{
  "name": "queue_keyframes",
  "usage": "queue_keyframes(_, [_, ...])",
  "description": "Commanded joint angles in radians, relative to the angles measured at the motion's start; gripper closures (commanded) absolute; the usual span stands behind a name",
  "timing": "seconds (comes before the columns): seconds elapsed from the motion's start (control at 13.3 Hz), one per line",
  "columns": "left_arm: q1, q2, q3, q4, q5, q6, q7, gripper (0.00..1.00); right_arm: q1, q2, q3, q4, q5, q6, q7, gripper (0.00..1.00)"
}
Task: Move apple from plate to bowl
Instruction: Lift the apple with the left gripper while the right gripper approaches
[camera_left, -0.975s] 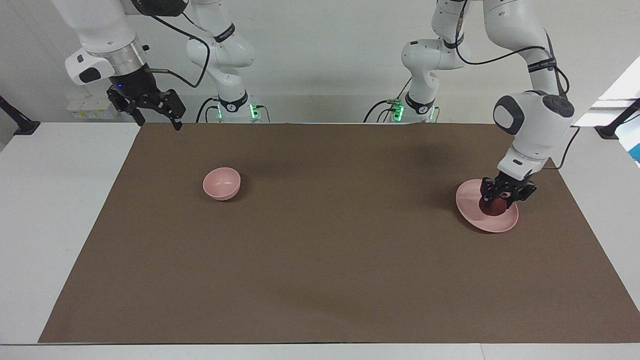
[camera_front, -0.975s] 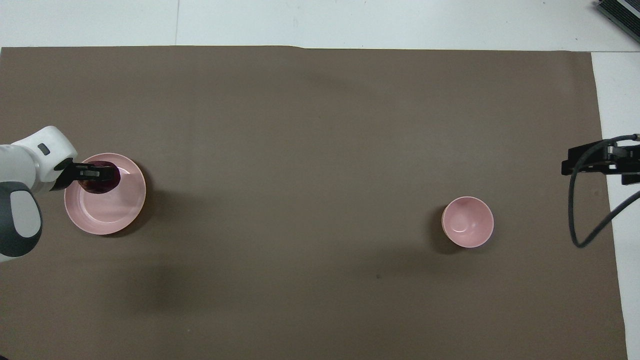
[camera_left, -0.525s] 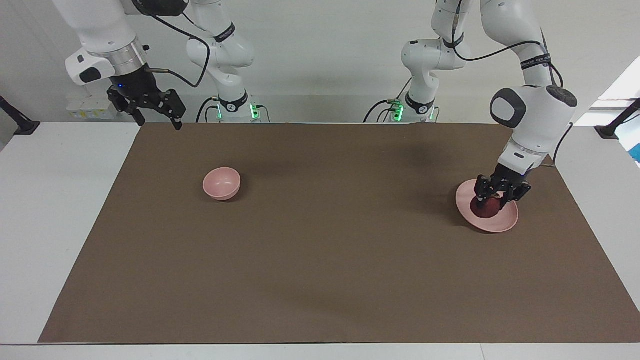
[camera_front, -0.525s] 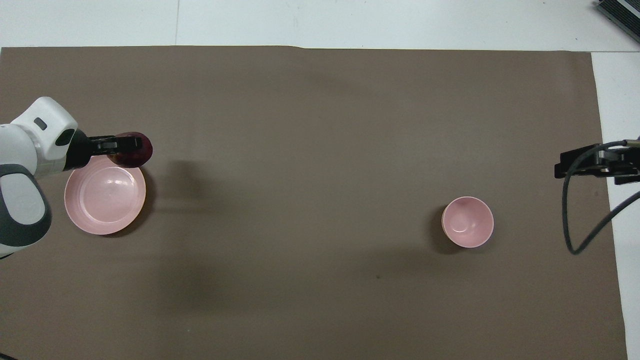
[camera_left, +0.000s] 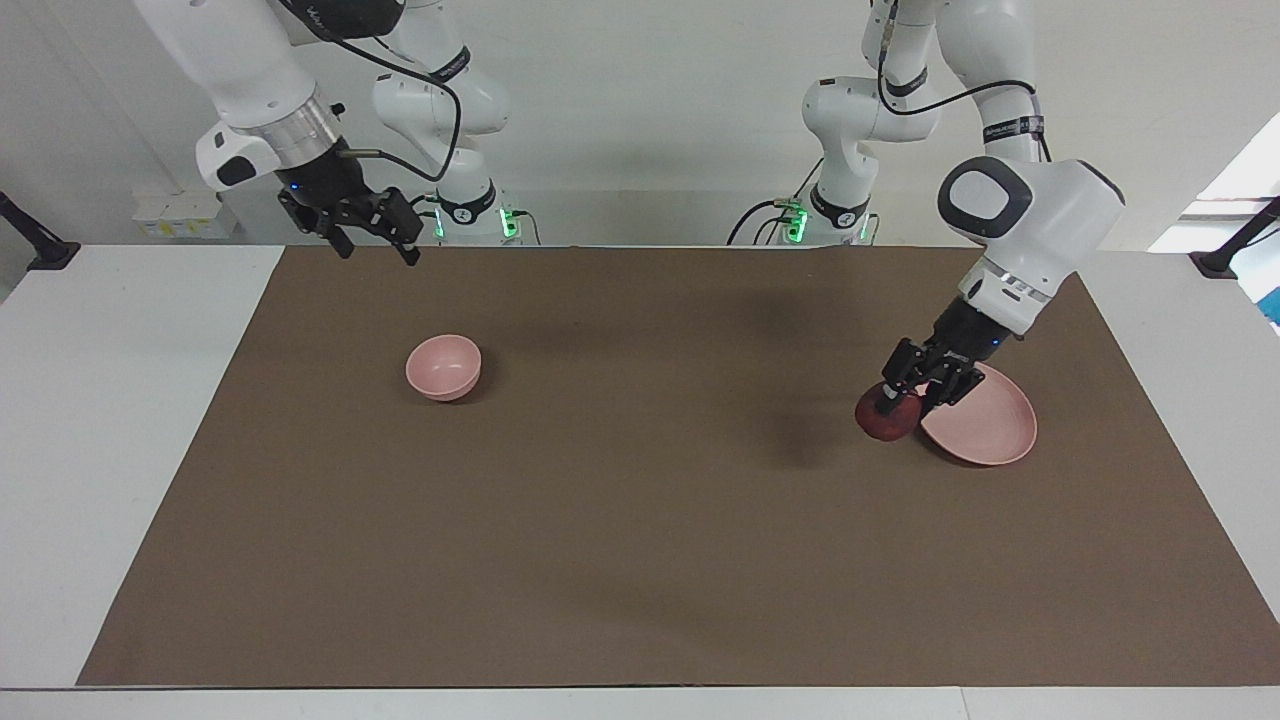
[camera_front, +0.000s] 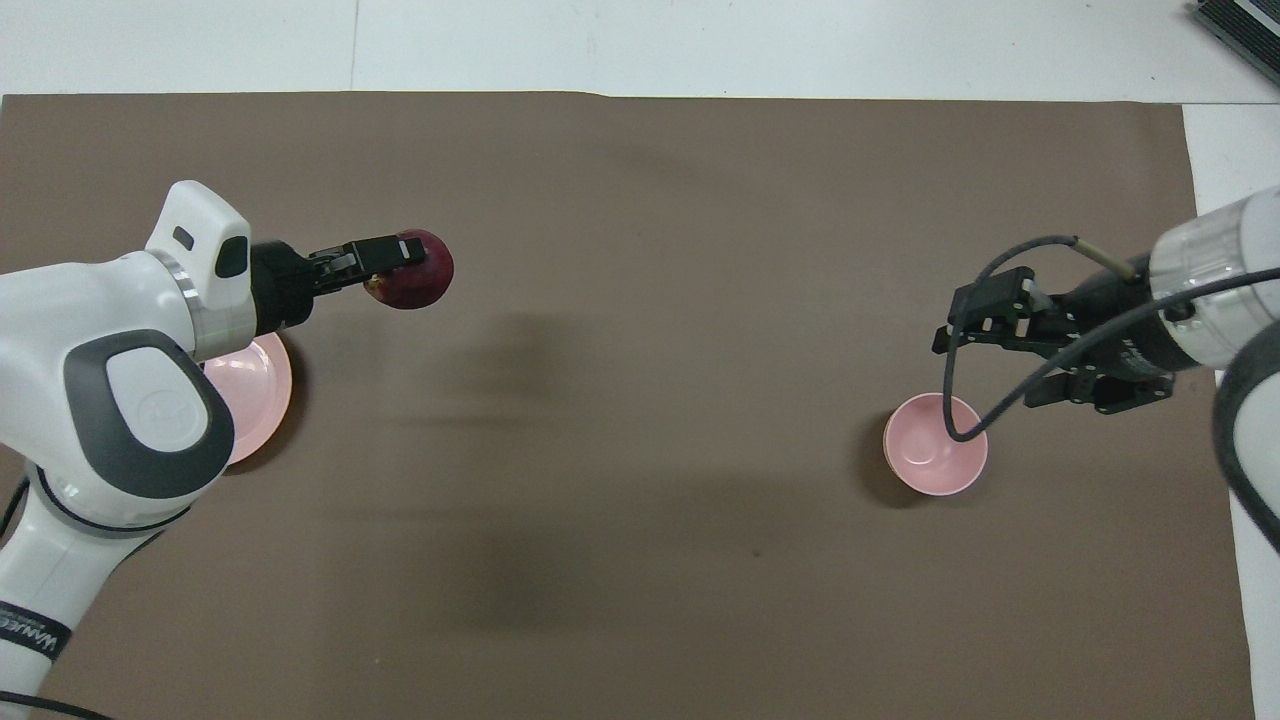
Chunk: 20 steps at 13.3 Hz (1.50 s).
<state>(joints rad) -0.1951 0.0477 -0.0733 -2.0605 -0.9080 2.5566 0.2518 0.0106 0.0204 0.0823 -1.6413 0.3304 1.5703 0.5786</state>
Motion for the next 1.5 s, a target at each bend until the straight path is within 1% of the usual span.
queue_keyframes(0.0, [-0.01,0.001,-0.069,0.008,-0.076,0.077,-0.042,1.0,0.052,0.061,0.001,0.003,0.096,0.072,0.181,0.0])
queue_keyframes(0.07, [-0.009,0.0,-0.121,0.01,-0.109,0.124,-0.046,1.0,0.078,0.084,0.001,0.003,0.143,0.106,0.24,0.0])
queue_keyframes(0.22, [-0.012,0.003,-0.198,0.011,-0.124,0.203,-0.112,1.0,0.117,0.128,0.001,0.003,0.223,0.17,0.32,0.0])
queue_keyframes(0.38, [-0.03,0.001,-0.247,0.013,-0.126,0.231,-0.16,1.0,0.175,0.165,0.001,0.003,0.26,0.267,0.41,0.0])
queue_keyframes(0.45, [-0.047,-0.002,-0.253,0.01,-0.126,0.235,-0.181,1.0,0.198,0.179,0.001,0.003,0.304,0.328,0.447,0.0])
queue_keyframes(0.53, [-0.075,-0.003,-0.253,0.008,-0.126,0.237,-0.193,1.0,0.221,0.194,0.001,0.003,0.314,0.38,0.461,0.0])
queue_keyframes(0.75, [-0.119,-0.011,-0.253,0.0,-0.126,0.237,-0.227,1.0,0.252,0.23,0.001,0.006,0.317,0.45,0.471,0.0])
queue_keyframes(0.9, [-0.127,-0.014,-0.253,0.002,-0.126,0.238,-0.235,1.0,0.285,0.254,0.001,0.026,0.321,0.479,0.483,0.0])
queue_keyframes(1.05, [-0.138,-0.016,-0.253,0.0,-0.126,0.238,-0.236,1.0,0.311,0.268,0.001,0.029,0.318,0.534,0.527,0.0])
queue_keyframes(1.12, [-0.141,-0.017,-0.253,0.0,-0.126,0.238,-0.241,1.0,0.331,0.274,0.001,0.028,0.318,0.551,0.527,0.0])
queue_keyframes(1.43, [-0.147,-0.017,-0.253,0.002,-0.126,0.251,-0.243,0.99,0.336,0.283,0.001,0.015,0.297,0.533,0.497,0.0])
